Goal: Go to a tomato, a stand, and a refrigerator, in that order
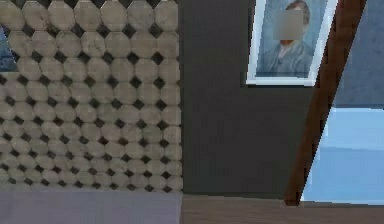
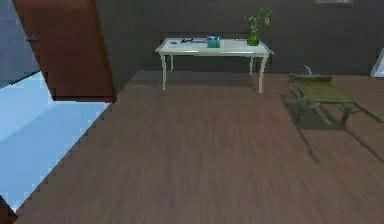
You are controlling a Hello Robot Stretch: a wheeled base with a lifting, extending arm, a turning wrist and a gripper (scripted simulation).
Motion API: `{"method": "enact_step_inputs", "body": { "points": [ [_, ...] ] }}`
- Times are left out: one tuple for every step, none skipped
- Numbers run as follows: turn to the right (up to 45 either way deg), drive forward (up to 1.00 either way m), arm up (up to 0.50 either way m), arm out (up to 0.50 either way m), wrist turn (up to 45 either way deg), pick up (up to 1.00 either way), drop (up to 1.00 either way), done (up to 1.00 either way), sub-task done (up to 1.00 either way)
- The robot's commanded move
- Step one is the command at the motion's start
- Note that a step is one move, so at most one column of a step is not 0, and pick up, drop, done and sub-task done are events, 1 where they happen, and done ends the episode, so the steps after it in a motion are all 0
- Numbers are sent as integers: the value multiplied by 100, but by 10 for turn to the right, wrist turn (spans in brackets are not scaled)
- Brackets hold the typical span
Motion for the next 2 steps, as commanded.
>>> {"method": "enact_step_inputs", "body": {
  "points": [
    [0,55,0,0,0,0,0,0,0],
    [-420,0,0,0,0,0,0,0,0]
  ]
}}
